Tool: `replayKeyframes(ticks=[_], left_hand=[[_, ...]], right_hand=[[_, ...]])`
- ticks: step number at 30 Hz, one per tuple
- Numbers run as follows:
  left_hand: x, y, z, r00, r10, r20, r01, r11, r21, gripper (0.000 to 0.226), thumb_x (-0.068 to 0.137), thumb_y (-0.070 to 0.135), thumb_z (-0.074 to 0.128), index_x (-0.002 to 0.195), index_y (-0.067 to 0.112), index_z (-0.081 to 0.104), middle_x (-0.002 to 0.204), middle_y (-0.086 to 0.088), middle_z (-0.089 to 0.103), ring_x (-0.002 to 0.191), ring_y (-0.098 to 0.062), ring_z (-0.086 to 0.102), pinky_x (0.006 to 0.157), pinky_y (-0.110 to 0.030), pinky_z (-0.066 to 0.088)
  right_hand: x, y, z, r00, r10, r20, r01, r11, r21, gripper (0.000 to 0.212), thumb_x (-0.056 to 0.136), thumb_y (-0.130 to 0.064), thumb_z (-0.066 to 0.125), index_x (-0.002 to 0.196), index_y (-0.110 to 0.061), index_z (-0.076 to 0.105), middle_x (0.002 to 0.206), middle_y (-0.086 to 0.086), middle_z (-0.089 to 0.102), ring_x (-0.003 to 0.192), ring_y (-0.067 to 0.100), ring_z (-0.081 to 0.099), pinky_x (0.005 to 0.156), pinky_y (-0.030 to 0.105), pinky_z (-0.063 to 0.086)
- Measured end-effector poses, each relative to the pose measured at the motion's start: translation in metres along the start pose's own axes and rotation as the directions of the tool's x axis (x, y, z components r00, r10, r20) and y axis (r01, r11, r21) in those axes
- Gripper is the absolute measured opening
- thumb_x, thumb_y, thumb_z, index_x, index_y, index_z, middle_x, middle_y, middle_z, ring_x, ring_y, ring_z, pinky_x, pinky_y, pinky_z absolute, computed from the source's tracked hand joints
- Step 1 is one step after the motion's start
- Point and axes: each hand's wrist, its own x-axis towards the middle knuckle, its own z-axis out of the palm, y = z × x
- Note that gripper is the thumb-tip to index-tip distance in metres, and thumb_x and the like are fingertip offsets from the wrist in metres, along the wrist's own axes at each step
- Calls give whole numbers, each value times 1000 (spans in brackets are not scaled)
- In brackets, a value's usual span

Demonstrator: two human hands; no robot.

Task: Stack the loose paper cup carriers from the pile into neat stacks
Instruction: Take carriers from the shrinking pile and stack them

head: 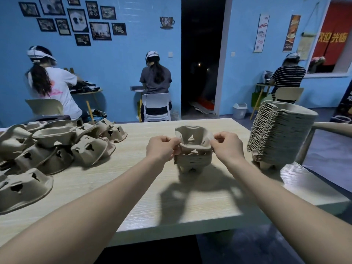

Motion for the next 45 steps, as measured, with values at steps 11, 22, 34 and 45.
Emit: replayKeyframes(ticks=[11, 22, 34, 45], left_hand=[[8, -14, 0, 999, -37, -30, 40, 994, 100, 24, 83, 18, 70, 65, 10, 56, 64, -10, 59, 50, -17, 47, 44, -21, 29], [16, -23, 0, 997, 48, -61, -38, 987, 155, 20, 81, 17, 70, 71, 14, 54, 75, 0, 60, 75, -19, 57, 64, -28, 43], [11, -58, -100, 943, 315, -107, -230, 850, 473, 14, 86, 20, 63, 98, 16, 57, 103, -6, 61, 89, -18, 57, 82, -33, 46], [18, -97, -191, 903, 327, -280, -102, 794, 600, 32, 85, 20, 65, 113, 10, 56, 112, -8, 51, 103, -21, 50, 89, -29, 38]], right_hand=[[-2, 5, 7, 998, -24, 63, 32, 991, -126, 36, 87, -10, 52, 55, -11, 36, 55, 7, 27, 56, 19, 23, 56, 34, 17], [1, 13, 16, 997, -27, 77, 42, 979, -199, 26, 92, -26, 50, 68, -23, 61, 90, 16, 48, 90, 29, 42, 75, 32, 35], [-45, -48, 84, 900, -370, 229, 403, 908, -113, 28, 92, -20, 54, 117, -11, 61, 117, 7, 56, 114, 23, 47, 97, 30, 34], [-77, -62, 188, 822, -314, 474, 418, 899, -129, 37, 90, -20, 53, 126, -8, 56, 127, 12, 50, 122, 28, 41, 103, 35, 35]])
